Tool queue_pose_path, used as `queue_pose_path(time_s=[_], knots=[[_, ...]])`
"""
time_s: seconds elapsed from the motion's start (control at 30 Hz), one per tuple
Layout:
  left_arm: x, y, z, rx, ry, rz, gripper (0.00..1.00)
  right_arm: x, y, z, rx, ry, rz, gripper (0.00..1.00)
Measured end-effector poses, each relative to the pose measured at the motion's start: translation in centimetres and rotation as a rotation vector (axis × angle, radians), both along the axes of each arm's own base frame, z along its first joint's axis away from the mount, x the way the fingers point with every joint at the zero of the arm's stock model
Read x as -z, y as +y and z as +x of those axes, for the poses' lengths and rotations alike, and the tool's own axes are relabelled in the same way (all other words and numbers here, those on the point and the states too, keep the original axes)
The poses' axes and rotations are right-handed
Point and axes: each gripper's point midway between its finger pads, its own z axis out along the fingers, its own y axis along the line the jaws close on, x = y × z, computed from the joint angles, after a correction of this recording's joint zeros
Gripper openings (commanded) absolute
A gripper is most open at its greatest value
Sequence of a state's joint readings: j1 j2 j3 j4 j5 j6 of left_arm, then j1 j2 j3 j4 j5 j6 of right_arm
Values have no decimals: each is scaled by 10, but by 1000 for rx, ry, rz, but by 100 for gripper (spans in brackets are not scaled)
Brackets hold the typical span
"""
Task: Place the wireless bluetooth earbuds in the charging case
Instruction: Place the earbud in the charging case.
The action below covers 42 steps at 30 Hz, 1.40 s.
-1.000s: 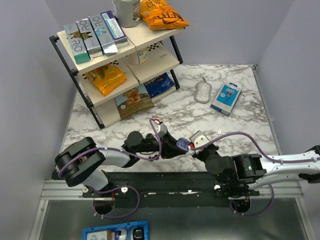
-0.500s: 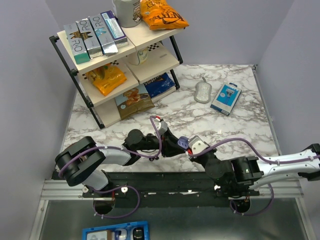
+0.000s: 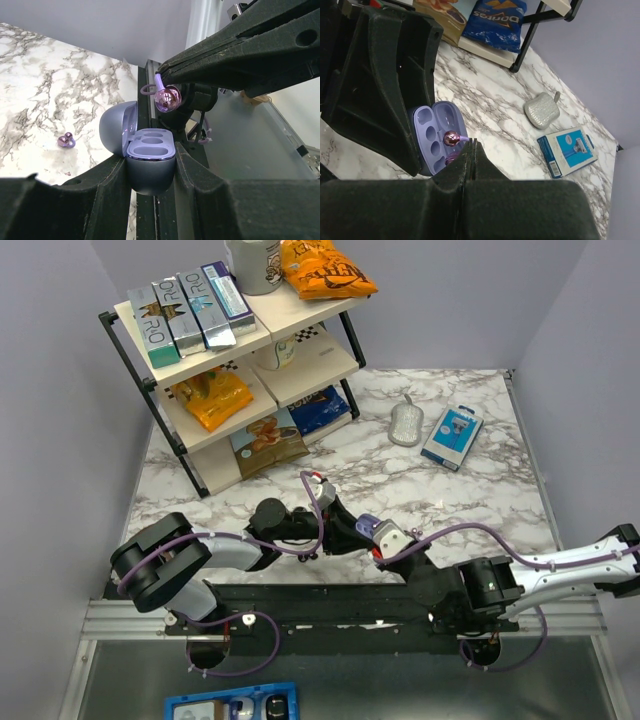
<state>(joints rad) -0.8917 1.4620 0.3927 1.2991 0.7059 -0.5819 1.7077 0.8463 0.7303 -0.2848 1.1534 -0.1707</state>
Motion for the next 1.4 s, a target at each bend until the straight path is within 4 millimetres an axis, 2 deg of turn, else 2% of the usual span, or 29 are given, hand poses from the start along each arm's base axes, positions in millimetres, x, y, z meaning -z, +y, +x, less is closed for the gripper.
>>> queue_pose_path(time_s=[1.4], knots=[[-8, 1, -2, 9, -3, -18, 0, 13, 3, -3, 0, -7, -40, 1]])
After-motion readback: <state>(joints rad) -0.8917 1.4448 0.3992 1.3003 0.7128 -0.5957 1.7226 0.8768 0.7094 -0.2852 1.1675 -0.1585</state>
